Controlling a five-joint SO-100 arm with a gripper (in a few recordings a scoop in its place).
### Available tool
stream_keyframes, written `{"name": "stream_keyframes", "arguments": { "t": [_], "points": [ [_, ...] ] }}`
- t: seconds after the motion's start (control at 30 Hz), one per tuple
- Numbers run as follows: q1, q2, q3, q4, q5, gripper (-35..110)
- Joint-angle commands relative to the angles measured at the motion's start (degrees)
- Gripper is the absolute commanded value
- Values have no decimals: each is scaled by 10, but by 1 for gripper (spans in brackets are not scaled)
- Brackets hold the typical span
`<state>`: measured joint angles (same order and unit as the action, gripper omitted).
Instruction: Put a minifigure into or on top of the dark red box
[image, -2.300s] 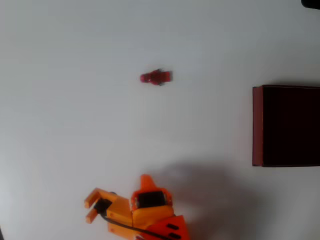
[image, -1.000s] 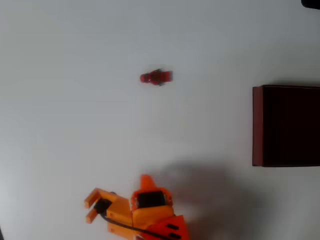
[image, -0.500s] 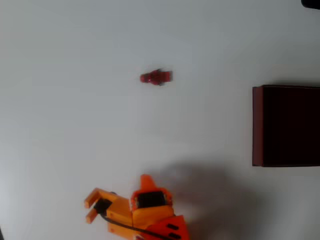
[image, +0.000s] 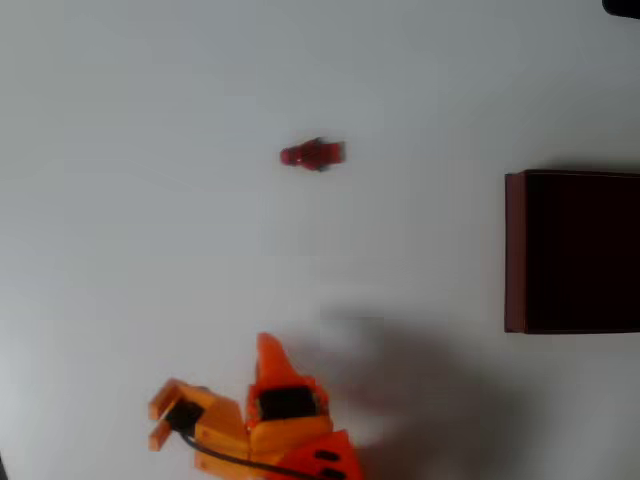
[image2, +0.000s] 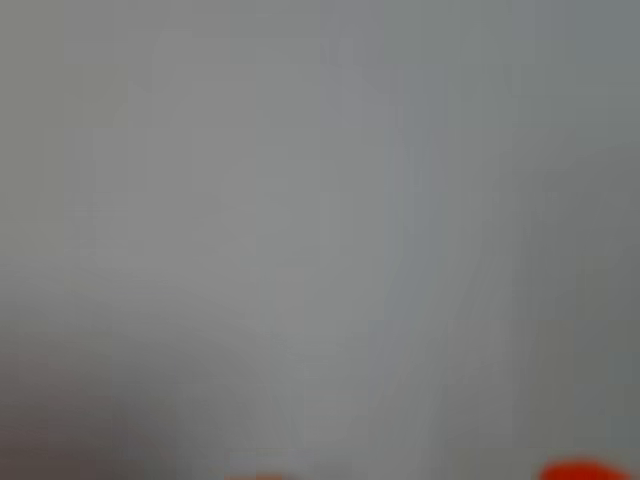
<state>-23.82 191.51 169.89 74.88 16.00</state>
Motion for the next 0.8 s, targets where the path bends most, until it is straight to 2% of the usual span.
{"name": "stream_keyframes", "arguments": {
  "t": [0.0, 0.57, 0.77],
  "points": [
    [-12, 5, -51, 6, 0, 16],
    [65, 1, -111, 14, -11, 21],
    [68, -102, -174, 1, -38, 21]
  ]
}}
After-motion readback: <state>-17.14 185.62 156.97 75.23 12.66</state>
